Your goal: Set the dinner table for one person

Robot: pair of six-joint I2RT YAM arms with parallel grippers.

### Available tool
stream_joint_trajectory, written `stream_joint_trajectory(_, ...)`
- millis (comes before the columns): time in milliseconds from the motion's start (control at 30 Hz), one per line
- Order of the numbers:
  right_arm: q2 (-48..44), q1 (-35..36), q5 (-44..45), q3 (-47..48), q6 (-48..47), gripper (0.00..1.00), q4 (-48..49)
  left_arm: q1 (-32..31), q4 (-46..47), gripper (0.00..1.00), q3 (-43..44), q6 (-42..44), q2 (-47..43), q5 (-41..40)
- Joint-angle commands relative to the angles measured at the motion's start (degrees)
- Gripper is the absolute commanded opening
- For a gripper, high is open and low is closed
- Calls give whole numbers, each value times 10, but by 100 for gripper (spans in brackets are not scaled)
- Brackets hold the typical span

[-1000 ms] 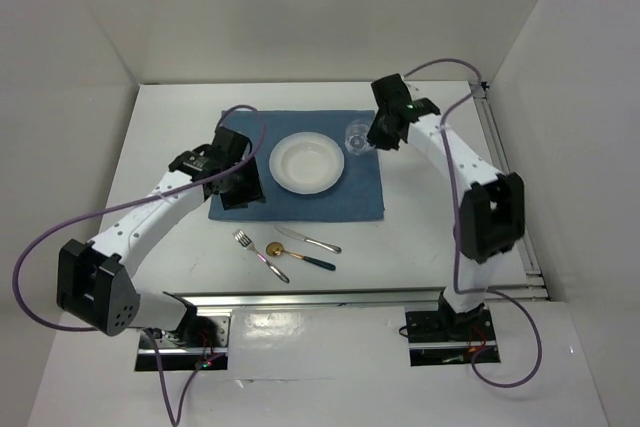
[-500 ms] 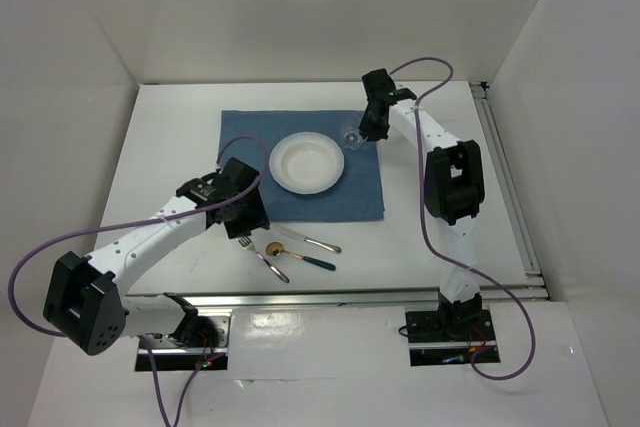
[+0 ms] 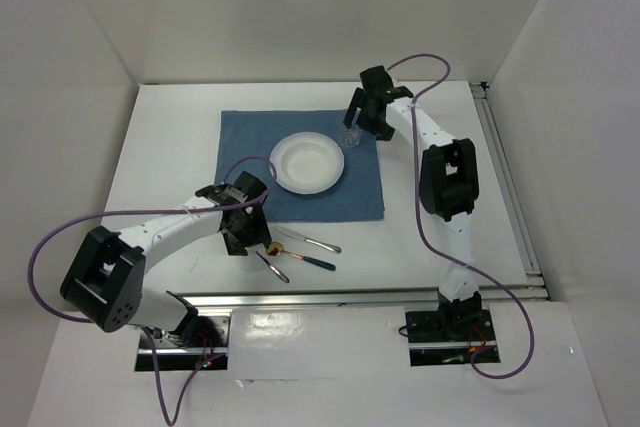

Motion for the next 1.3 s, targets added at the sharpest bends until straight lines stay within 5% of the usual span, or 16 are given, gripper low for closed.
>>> stream_joint_trajectory(0,-50,-3,16,23,-9,98,10,-2,-1,69,-8,-13,11,9)
stream_joint_trajectory(500,-179,-8,22,-78,-32,100,39,-2,47,57,-51,-120,59,7)
stream_joint_trajectory(933,-220,-8,28,-127,-37,100,44,-2,-56,0,-60,-159,-33,-79)
stream_joint_trajectory(1267,-230,-13,21,-148,-42,100,56,-2,-150,0,8,-145,-100,-130)
